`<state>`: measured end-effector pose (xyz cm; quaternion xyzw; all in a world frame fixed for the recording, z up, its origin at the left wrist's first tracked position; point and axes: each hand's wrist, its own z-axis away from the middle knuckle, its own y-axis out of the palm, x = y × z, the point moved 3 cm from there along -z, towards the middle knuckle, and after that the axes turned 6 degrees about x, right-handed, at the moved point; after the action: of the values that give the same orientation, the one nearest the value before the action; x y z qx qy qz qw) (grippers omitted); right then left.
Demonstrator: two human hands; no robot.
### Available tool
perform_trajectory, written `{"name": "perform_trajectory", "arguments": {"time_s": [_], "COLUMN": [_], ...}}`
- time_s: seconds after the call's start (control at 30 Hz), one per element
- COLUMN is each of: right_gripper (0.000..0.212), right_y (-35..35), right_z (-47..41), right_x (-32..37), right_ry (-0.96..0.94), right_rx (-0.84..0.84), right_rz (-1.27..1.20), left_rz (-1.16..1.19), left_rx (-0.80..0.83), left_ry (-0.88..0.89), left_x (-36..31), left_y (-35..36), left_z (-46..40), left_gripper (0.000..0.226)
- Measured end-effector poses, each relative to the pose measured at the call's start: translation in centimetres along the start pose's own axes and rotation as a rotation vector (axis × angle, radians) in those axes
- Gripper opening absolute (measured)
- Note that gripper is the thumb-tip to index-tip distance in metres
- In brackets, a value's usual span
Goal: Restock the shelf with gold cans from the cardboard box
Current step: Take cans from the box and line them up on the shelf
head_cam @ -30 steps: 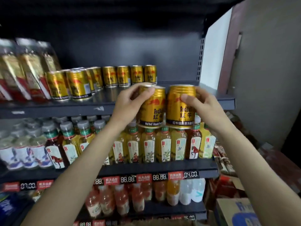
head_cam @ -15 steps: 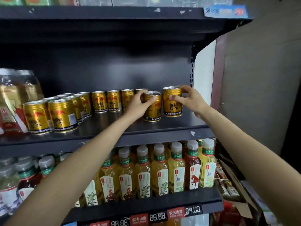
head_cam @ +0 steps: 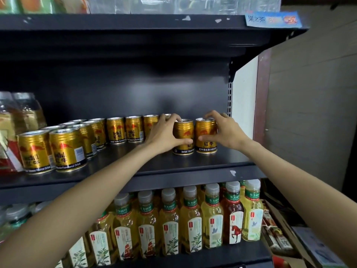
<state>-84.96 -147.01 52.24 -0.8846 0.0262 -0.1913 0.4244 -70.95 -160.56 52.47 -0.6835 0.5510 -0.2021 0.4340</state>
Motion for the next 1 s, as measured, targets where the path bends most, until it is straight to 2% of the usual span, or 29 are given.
{"name": "perform_trajectory", "arguments": {"time_s": [0.13, 0.27, 0.37, 0.5, 0.77, 1.0], "right_gripper": [0.069, 0.078, 0.083, 0.081, 0.073, 0.071], "right_y": [-0.2, 0.2, 0.6, 1.4, 3.2, 3.9], "right_z": [-1.7, -3.8, -5.3, -6.8, -9.4, -10.6], "right_x": [-1.1, -2.3, -3.2, -3.7, -4.1, -5.3], "right_ry": [0.041, 0.139, 0.184, 0.201, 0.239, 0.244], "right_rx": [0.031, 0.055, 0.097, 0.137, 0.126, 0.149], "right_rz": [0.011, 0.022, 0.007, 0.038, 0.114, 0.078], "left_rz": [-0.004, -0.053, -0.230, -0.441, -0.422, -0.442], "left_rx": [0.067, 0.096, 0.066, 0.008, 0.007, 0.013], "left_ry": [0.090, 0.113, 0.207, 0.287, 0.225, 0.166], "left_x": [0.6, 1.3, 2.2, 2.7, 4.1, 4.2], "left_y": [0.9, 2.5, 2.9, 3.2, 4.3, 5.8], "left_z": [-2.8, -5.4, -7.0, -8.4, -10.7, -11.9], "left_gripper": [0.067, 0.067, 0.070, 0.073, 0.074, 0.072]}}
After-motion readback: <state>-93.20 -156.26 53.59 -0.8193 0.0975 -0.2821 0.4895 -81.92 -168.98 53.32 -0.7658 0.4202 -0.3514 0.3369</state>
